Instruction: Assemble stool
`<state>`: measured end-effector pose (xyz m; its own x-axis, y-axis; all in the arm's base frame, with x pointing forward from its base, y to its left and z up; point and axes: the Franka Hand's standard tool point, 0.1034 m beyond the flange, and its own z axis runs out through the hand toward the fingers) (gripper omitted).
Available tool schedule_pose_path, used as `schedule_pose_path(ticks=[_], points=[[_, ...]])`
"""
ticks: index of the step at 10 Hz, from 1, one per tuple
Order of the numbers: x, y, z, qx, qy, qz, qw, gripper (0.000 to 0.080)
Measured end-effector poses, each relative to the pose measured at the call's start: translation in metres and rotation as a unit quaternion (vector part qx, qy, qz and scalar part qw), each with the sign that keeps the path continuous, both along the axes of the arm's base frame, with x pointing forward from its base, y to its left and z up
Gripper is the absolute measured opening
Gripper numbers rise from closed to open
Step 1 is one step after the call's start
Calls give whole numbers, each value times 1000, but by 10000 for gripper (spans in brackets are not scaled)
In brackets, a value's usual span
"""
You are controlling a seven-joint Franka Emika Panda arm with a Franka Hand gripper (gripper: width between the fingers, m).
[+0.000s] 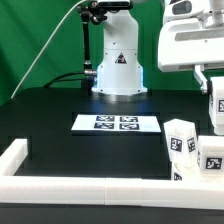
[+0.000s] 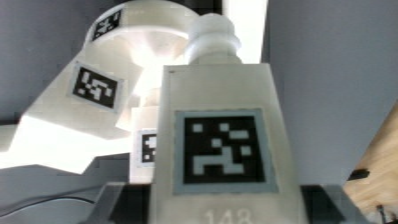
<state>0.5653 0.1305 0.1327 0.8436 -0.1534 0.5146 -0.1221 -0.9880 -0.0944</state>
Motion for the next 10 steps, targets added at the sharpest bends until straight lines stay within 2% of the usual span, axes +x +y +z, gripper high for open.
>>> schedule_pose_path(ticks=[3, 4, 6, 7, 10], points=[[0, 0, -2, -7, 0, 9, 1000, 337], [6, 0, -6, -25, -5, 32, 999, 337], [31, -4, -5, -57, -19, 71, 996, 337], [37, -6, -6, -66, -22, 80, 994, 337], [36, -6, -8, -65, -20, 79, 995, 338]])
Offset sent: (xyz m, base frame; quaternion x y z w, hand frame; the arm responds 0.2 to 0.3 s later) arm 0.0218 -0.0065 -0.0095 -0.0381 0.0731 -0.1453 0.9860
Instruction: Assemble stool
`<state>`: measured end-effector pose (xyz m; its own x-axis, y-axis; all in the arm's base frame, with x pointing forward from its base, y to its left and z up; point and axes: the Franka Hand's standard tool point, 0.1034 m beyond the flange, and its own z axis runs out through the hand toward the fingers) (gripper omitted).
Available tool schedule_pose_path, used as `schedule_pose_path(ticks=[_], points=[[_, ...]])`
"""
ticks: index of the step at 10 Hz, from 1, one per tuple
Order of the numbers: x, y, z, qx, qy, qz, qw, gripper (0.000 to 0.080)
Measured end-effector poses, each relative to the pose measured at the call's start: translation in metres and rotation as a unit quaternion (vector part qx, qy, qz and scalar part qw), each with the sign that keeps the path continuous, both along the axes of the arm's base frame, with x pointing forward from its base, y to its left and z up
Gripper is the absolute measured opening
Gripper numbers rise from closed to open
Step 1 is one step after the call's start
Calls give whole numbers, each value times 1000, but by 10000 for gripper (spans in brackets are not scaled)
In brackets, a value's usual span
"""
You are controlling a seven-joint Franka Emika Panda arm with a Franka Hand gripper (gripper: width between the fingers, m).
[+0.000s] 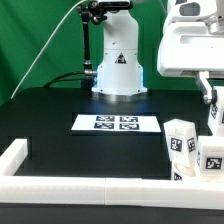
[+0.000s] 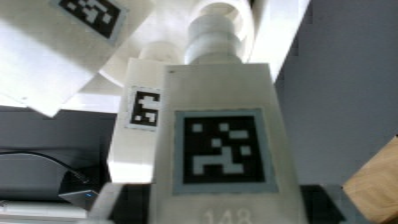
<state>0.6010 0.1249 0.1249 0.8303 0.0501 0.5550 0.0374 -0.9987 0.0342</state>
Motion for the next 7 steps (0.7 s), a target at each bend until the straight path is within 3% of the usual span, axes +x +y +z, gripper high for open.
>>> schedule_pose_path(ticks=[2, 4, 7], points=[[-2, -4, -4, 2, 2, -5, 1000, 338], [5, 6, -3, 4, -2, 3, 1000, 338], [6, 7, -5, 2, -2, 4, 1000, 338]])
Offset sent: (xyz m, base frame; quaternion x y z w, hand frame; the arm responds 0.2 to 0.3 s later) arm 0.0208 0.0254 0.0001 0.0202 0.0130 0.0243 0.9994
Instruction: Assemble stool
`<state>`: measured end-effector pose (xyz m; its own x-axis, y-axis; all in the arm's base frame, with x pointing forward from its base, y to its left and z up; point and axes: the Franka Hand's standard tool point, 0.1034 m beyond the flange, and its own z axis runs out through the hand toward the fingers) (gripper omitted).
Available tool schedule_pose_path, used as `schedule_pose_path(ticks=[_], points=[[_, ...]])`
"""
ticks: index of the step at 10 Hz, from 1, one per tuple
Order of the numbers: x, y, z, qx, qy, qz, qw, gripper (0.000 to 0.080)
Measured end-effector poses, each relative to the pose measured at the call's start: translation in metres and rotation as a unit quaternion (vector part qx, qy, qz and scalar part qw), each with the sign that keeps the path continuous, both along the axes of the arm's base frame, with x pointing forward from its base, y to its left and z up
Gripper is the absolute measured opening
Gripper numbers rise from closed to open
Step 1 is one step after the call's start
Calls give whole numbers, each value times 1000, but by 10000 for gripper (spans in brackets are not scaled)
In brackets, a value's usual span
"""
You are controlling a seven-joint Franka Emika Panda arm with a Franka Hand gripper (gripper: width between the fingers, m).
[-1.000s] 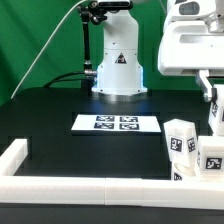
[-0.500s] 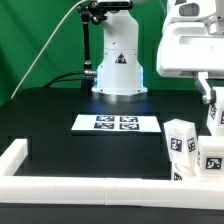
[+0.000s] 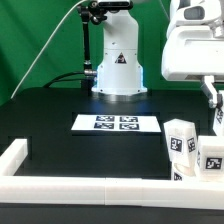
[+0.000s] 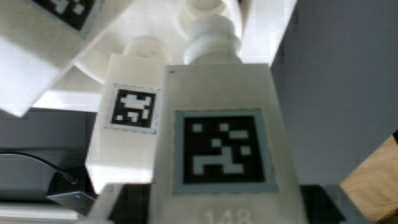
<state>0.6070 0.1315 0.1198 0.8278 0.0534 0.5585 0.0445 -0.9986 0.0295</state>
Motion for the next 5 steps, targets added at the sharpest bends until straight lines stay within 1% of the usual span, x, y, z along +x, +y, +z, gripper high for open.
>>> schedule_pose_path(ticks=[1, 3, 5], points=[[0, 0, -1, 0, 0, 0, 1000, 338], [1, 2, -8, -4, 0, 3, 1000, 338], [1, 4, -10, -5, 1, 5, 1000, 338]])
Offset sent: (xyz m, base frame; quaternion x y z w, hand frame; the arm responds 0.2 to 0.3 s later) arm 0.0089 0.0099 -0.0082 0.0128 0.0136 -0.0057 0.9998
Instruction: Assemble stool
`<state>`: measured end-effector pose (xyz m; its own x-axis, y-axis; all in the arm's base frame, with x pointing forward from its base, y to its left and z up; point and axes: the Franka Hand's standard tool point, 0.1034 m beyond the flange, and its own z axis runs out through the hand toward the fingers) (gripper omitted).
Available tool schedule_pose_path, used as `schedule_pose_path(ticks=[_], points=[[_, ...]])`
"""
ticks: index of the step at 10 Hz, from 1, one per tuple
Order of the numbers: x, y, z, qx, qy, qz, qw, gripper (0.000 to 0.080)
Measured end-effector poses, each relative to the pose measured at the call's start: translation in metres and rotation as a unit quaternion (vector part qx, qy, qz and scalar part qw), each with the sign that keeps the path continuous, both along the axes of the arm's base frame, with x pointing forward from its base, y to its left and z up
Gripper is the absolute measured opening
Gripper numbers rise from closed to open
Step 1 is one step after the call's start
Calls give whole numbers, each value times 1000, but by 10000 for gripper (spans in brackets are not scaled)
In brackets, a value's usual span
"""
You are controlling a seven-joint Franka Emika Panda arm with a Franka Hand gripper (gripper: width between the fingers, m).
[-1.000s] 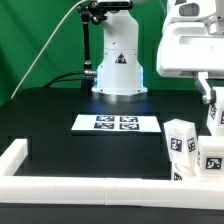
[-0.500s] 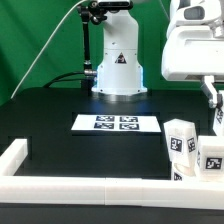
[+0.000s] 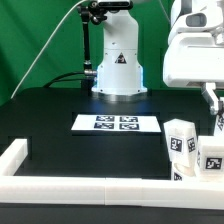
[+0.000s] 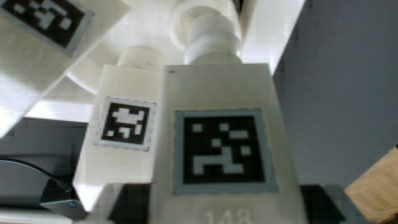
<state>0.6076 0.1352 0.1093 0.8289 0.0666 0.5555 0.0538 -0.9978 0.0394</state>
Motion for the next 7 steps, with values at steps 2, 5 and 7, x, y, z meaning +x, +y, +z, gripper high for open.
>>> schedule_pose_path(ticks=[2, 5, 7], points=[[0, -1, 0, 0, 0, 0, 1000, 338], [-2, -3, -8, -4, 2, -1, 1000, 338], [-1, -5, -10, -6, -5, 0, 1000, 338]])
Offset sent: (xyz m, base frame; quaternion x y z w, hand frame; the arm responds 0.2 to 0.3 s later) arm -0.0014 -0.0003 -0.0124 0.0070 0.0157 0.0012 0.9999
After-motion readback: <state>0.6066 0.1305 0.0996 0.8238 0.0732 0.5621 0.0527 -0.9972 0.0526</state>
